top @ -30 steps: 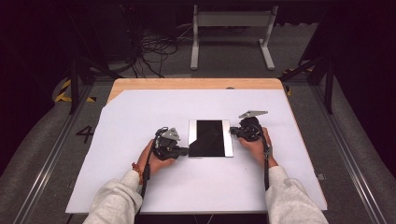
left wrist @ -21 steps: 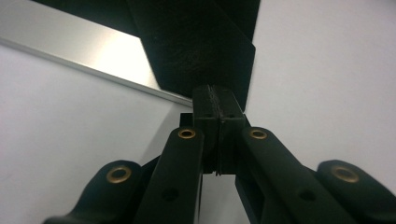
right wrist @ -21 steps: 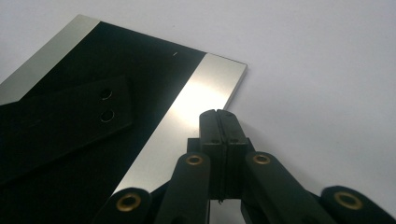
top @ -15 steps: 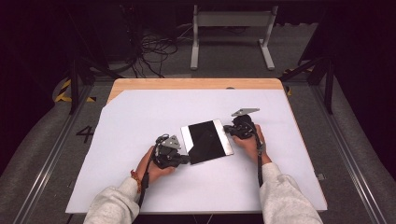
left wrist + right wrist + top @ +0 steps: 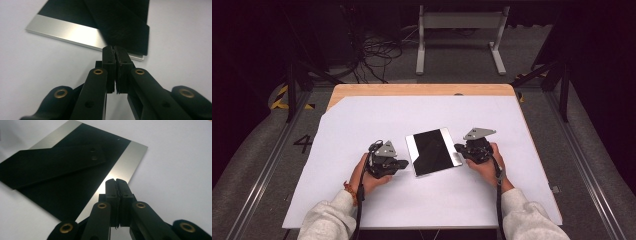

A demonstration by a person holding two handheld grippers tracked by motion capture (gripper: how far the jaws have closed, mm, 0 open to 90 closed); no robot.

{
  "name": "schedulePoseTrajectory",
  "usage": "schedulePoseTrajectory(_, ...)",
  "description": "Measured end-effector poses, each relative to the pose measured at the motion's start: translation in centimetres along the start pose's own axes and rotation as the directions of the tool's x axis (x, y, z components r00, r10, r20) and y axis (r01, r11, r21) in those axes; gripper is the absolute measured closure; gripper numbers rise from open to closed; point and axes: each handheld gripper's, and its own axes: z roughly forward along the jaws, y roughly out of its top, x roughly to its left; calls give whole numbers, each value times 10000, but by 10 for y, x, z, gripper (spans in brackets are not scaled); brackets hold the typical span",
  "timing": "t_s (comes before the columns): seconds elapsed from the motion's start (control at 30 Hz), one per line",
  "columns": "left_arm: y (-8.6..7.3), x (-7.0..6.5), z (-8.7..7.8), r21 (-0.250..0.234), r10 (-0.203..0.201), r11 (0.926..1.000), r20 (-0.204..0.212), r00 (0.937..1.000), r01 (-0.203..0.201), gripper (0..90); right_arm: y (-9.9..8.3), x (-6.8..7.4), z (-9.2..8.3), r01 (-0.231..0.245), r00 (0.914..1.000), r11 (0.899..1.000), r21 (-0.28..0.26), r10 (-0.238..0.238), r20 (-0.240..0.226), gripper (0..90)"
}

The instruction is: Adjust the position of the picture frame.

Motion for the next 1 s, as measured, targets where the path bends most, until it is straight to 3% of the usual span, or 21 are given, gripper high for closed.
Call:
schedulePoseTrajectory(0.13, 0, 9, 1, -209, -160, 9997, -222, 9996, 156, 861, -11, 10, -9, 145, 9996, 9998, -122, -148, -238, 895)
schedulePoseTrajectory(0.27, 6, 19, 2, -356, -278, 9990, -377, 9989, 265, 865, -21, 18, -10, 370, 9990, 9992, 139, -366, -257, 897)
schedulePoseTrajectory(0.37, 11, 27, 4, -444, -292, 9987, -528, 9982, 268, 867, -25, 21, -14, 321, 9988, 9994, 148, -315, -375, 897)
schedulePoseTrajectory(0.43, 13, 34, 6, -494, -511, 9976, -592, 9969, 482, 872, -26, 23, -17, 258, 9983, 9996, 107, -252, -519, 898)
schedulePoseTrajectory(0.6, 18, 45, 7, -527, -694, 9965, -857, 9939, 650, 875, -30, 30, -19, 388, 9976, 9990, 231, -374, -579, 900)
schedulePoseTrajectory(0.67, 22, 51, 5, -746, -891, 9938, -835, 9925, 829, 876, -31, 32, -19, 428, 9976, 9988, 237, -414, -551, 900)
schedulePoseTrajectory(0.77, 27, 58, 7, -818, -889, 9934, -984, 9912, 810, 878, -34, 33, -18, 409, 9979, 9987, 297, -393, -517, 900)
schedulePoseTrajectory(0.87, 29, 62, 14, -562, -878, 9950, -988, 9912, 825, 878, -35, 33, -18, 445, 9980, 9986, 290, -431, -473, 900)
schedulePoseTrajectory(1.0, 34, 69, 19, -726, -962, 9934, -1036, 9900, 890, 878, -37, 34, -18, 433, 9984, 9988, 233, -424, -372, 900)
